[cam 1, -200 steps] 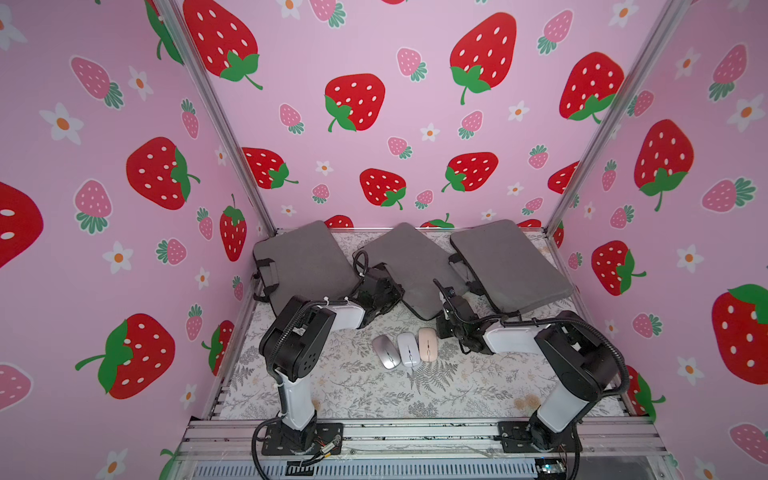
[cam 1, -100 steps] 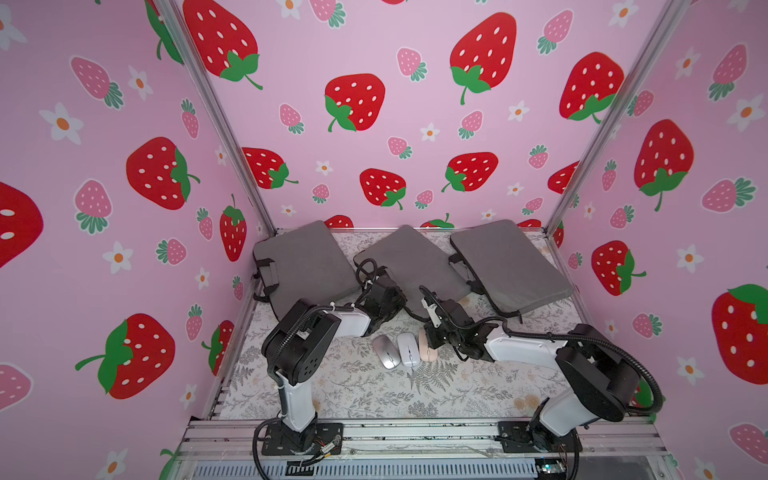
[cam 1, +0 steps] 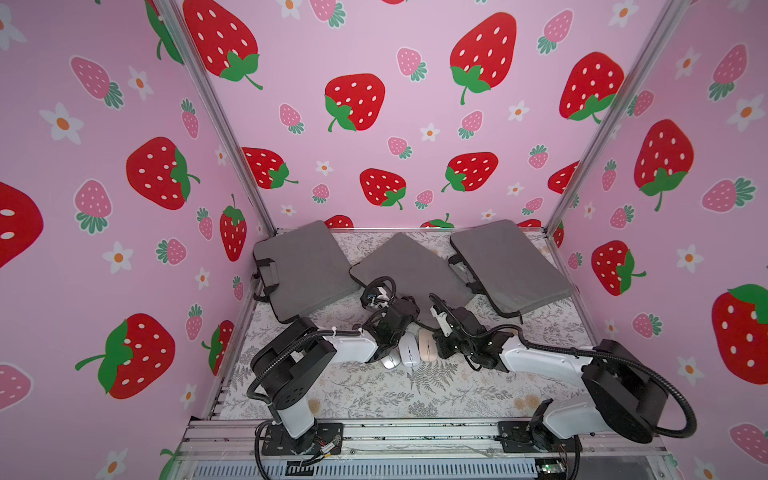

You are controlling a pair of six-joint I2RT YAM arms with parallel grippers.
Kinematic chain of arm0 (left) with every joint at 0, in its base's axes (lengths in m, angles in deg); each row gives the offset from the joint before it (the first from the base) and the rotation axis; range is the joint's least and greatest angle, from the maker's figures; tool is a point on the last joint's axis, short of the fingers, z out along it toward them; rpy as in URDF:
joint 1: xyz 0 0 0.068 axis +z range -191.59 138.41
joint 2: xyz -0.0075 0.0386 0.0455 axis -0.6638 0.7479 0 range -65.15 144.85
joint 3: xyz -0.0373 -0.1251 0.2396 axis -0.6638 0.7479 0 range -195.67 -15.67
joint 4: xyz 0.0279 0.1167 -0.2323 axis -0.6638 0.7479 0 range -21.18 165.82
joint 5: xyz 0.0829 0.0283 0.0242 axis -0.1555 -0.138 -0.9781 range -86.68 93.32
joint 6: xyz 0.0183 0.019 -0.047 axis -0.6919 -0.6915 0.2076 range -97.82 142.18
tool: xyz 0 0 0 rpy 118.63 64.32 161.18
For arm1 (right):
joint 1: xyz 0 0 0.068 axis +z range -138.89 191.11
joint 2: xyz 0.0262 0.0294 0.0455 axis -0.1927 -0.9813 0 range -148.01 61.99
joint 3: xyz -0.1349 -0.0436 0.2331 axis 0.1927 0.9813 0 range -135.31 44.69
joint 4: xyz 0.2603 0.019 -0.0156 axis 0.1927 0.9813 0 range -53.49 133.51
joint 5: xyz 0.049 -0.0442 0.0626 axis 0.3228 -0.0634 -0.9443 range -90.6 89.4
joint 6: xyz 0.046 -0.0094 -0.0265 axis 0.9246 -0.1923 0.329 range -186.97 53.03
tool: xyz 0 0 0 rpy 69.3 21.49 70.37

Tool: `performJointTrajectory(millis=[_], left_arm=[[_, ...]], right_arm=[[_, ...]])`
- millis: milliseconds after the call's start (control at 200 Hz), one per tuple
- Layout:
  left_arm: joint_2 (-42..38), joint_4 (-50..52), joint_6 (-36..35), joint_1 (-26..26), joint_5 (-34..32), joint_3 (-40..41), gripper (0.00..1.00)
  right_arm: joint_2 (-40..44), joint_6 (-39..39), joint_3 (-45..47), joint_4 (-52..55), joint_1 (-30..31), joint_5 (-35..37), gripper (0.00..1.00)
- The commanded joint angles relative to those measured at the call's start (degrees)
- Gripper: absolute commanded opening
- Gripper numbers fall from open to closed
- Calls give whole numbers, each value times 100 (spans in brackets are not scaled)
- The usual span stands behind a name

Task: Put the mouse into the laptop bag
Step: Unzip the zipper on the zippered laptop bag.

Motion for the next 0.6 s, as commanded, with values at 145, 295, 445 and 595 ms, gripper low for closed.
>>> performJointTrajectory(millis=[145, 295, 445, 595], left_arm=[[-577, 336, 34, 1187, 939, 272, 72], [-1010, 718, -176, 2069, 1500, 620, 75], [-493, 603, -379, 2806, 2687, 414, 77], [277, -439, -388, 3021, 3542, 335, 77]], right_arm=[[928, 481, 340, 798, -1210, 404, 0], [950, 645, 346, 974, -1730, 281, 0], [768, 792, 196, 1158, -2027, 241, 0], [639, 823, 99, 1159, -2091, 71, 0]])
